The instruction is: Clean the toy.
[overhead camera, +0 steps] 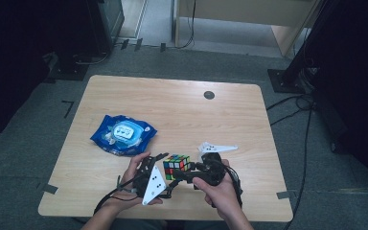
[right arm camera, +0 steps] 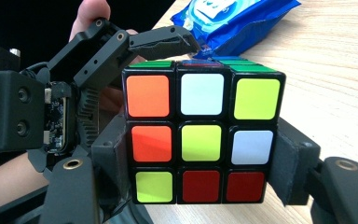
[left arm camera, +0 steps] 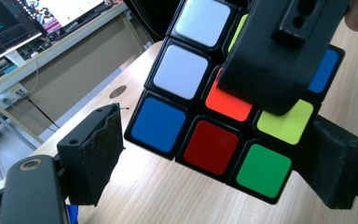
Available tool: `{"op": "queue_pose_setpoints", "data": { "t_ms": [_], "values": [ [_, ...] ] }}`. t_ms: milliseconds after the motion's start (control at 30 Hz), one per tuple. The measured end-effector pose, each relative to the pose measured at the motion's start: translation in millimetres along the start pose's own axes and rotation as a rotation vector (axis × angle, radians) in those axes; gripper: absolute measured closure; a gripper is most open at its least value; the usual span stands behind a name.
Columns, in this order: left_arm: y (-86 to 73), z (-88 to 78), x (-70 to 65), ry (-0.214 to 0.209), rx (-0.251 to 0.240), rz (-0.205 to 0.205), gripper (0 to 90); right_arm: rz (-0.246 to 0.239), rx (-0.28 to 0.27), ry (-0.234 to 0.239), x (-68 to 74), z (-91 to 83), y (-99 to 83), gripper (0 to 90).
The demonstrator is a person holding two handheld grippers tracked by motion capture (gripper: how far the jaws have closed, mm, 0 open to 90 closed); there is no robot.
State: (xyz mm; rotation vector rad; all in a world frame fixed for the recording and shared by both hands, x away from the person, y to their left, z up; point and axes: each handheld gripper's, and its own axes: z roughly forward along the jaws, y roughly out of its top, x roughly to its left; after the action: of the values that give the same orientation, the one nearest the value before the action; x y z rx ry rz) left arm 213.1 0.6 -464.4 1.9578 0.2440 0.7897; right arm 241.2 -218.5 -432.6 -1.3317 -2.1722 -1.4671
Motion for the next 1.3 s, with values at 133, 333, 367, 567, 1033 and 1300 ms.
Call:
{"op": "queue_pose_setpoints", "data": {
  "t_ms": [133,333,367,567,1033,1300],
  "values": [
    [0.6,0.2,-2.9,0.002,0.0,0.019,16.9,-0.007,0.011,0.0,0.6,1.4,-0.5,34.5],
    [2.4,-0.9,-7.4,0.002,-0.015,0.043,27.6,-0.009,0.002,0.002,-0.3,0.4,-0.1,34.4],
    [2.4,-0.7,-7.5,-0.002,-0.015,0.047,28.0,-0.009,0.004,0.001,-0.4,0.3,-0.1,34.4],
    [2.8,-1.1,-8.8,-0.007,-0.016,0.053,31.1,-0.004,0.011,0.004,-1.2,2.5,-0.4,34.3],
    [-2.5,-1.8,5.3,-0.005,0.002,-0.044,33.9,-0.076,-0.147,-0.003,-15.2,-22.9,7.0,31.9],
    [-6.4,-2.0,14.4,0.006,0.006,-0.101,33.9,-0.128,-0.277,-0.267,-51.4,-44.3,3.1,41.7]
  ]
}}
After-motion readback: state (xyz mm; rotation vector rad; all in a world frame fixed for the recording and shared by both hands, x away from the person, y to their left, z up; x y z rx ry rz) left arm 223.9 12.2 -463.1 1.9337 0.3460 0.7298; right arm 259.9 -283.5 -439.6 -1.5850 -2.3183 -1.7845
